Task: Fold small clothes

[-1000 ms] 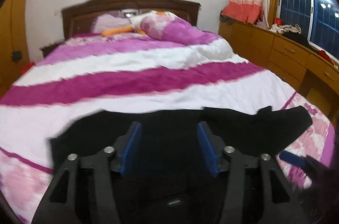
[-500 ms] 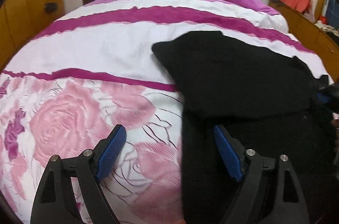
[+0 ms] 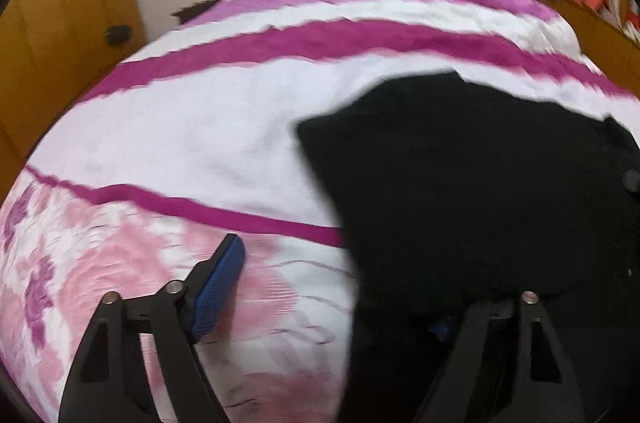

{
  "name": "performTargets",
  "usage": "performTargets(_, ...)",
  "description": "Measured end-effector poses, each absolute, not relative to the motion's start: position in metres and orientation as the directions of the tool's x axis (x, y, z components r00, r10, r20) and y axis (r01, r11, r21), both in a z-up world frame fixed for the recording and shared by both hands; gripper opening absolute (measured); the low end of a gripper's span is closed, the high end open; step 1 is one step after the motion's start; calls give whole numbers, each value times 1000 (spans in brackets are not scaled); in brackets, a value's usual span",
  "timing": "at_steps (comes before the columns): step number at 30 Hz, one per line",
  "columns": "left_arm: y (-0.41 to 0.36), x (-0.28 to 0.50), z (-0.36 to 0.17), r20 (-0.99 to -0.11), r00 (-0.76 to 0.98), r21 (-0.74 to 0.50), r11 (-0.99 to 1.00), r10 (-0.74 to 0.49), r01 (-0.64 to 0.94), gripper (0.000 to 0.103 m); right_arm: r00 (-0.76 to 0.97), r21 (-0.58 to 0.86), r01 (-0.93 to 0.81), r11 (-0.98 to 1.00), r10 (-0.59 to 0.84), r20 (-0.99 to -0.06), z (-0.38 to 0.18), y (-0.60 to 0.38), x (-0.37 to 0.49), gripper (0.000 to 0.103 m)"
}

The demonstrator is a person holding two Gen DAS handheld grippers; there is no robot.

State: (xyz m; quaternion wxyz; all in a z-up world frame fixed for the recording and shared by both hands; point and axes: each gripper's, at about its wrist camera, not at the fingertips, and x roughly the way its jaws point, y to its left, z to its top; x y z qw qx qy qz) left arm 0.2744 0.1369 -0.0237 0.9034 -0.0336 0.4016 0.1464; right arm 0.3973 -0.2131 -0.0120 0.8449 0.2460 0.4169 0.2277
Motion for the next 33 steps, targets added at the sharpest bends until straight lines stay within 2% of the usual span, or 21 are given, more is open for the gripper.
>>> performTargets(3, 148, 257, -14, -703, 665, 68, 954, 252, -291, 62, 592, 655, -228, 720, 637, -494, 12, -225, 394, 8)
performTargets(5, 149, 247, -8, -682, 684, 79, 956, 259, -283, 63, 624, 641, -268, 719, 636, -454, 28, -229, 391, 8)
performTargets(8, 146, 243, -13, -670, 671, 128, 939, 319, -319, 65, 614, 582, -275, 765, 606, -506, 29, -221, 392, 8)
performTargets(10, 139, 248, -27, -693, 625, 194, 928, 360, -319, 65, 569, 539, -245, 806, 569, -594, 15, -212, 397, 8)
performTargets(11, 136, 250, -29, -691, 619, 214, 924, 373, -318, 65, 536, 492, -231, 839, 532, -655, 3, -205, 399, 8)
performTargets(13, 128, 251, -28, -661, 623, 271, 908, 417, -320, 65, 503, 422, -229, 877, 478, -720, -11, -194, 400, 8)
performTargets(15, 126, 252, -27, -650, 629, 276, 904, 425, -325, 65, 507, 358, -245, 901, 434, -745, -14, -186, 397, 8)
performTargets(18, 129, 253, -24, -674, 636, 232, 925, 376, -301, 65, 548, 297, -273, 915, 402, -733, 0, -183, 391, 9)
performTargets(20, 138, 241, -20, -741, 617, 123, 957, 265, -263, 64, 557, 283, -287, 915, 400, -728, 4, -183, 389, 10)
performTargets(21, 143, 229, -16, -764, 620, 23, 967, 181, -254, 64, 556, 276, -290, 917, 396, -731, 2, -185, 387, 10)
performTargets(22, 154, 210, -11, -760, 646, -126, 959, 72, -254, 64, 552, 268, -292, 918, 391, -736, 0, -185, 387, 10)
performTargets(25, 173, 170, -7, -700, 702, -378, 902, -130, -210, 64, 540, 269, -296, 916, 393, -745, -9, -191, 388, 12)
performTargets(29, 198, 183, 0, -672, 728, -431, 872, -139, -231, 64, 538, 300, -281, 912, 408, -737, -10, -195, 390, 13)
performTargets(33, 218, 258, -14, -658, 697, -550, 814, -285, -186, 64, 545, 289, -273, 917, 395, -739, -14, -187, 388, 16)
